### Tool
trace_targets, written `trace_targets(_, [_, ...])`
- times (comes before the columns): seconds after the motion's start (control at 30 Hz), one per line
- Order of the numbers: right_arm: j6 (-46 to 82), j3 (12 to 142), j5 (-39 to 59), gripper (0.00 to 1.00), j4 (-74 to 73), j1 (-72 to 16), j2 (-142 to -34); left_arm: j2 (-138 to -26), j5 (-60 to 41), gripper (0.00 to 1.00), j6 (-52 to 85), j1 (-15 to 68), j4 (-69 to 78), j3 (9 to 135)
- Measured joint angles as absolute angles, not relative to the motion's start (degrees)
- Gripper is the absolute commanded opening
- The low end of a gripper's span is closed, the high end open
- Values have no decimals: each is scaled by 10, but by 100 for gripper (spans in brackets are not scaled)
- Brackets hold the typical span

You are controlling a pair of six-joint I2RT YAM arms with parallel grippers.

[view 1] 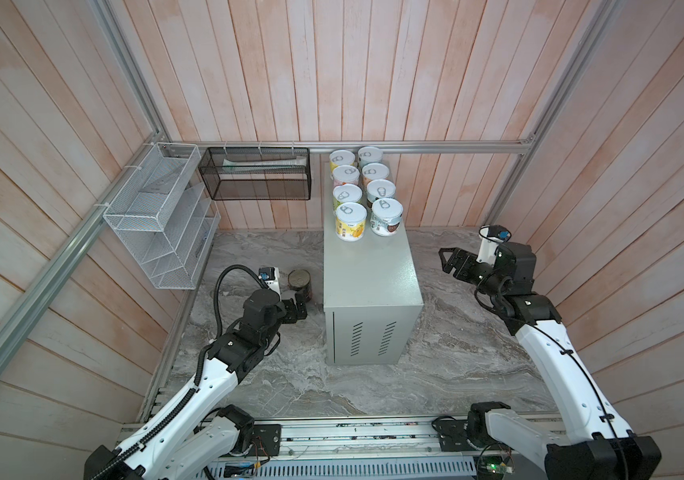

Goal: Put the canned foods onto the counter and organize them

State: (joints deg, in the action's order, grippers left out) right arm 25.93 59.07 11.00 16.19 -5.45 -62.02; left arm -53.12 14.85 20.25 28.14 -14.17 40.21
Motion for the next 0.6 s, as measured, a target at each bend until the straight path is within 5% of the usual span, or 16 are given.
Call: trace_targets(0.6, [291,541,142,89,119,-54,-660,-601,114,100,223,239,-70,346])
